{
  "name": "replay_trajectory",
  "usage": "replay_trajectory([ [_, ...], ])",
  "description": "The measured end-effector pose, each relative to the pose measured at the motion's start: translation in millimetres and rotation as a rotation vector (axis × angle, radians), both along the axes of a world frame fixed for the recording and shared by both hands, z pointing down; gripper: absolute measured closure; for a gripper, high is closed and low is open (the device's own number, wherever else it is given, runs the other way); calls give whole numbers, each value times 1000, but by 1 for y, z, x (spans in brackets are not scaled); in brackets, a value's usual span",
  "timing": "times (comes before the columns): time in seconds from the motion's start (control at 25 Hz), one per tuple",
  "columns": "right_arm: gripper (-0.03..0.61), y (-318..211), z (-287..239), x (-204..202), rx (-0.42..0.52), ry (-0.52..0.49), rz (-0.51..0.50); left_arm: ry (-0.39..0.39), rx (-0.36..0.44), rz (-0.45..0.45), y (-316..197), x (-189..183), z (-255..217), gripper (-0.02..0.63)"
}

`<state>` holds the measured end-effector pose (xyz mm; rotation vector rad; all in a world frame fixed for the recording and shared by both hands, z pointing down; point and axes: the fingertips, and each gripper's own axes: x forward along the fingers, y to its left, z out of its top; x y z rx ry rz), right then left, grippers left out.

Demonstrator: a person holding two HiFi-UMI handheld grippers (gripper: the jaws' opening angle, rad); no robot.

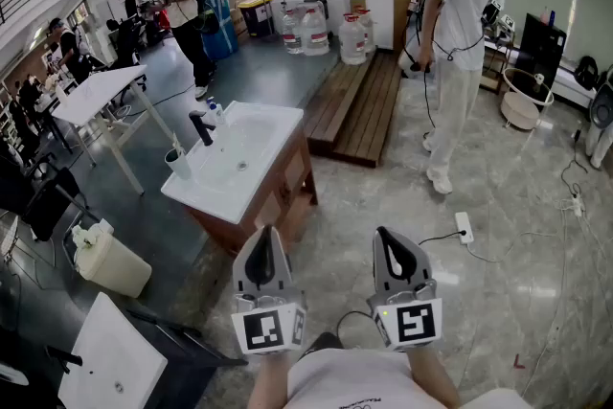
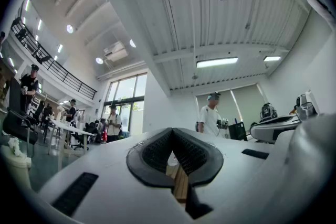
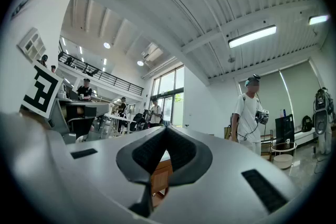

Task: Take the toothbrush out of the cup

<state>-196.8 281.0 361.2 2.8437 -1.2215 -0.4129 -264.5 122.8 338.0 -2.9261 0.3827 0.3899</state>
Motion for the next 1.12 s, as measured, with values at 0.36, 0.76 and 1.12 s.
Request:
replay_trajectory([
  [0.36, 568, -1, 3, 11, 4, -1, 1, 3, 15, 18, 3, 15, -4, 598],
  [0.76, 568, -12, 23, 25, 32, -109, -35, -50, -17, -39, -17, 18, 12, 598],
  [1.12, 567, -24, 53, 42, -34, -179, -73, -77, -68, -102, -43, 31, 34, 598],
])
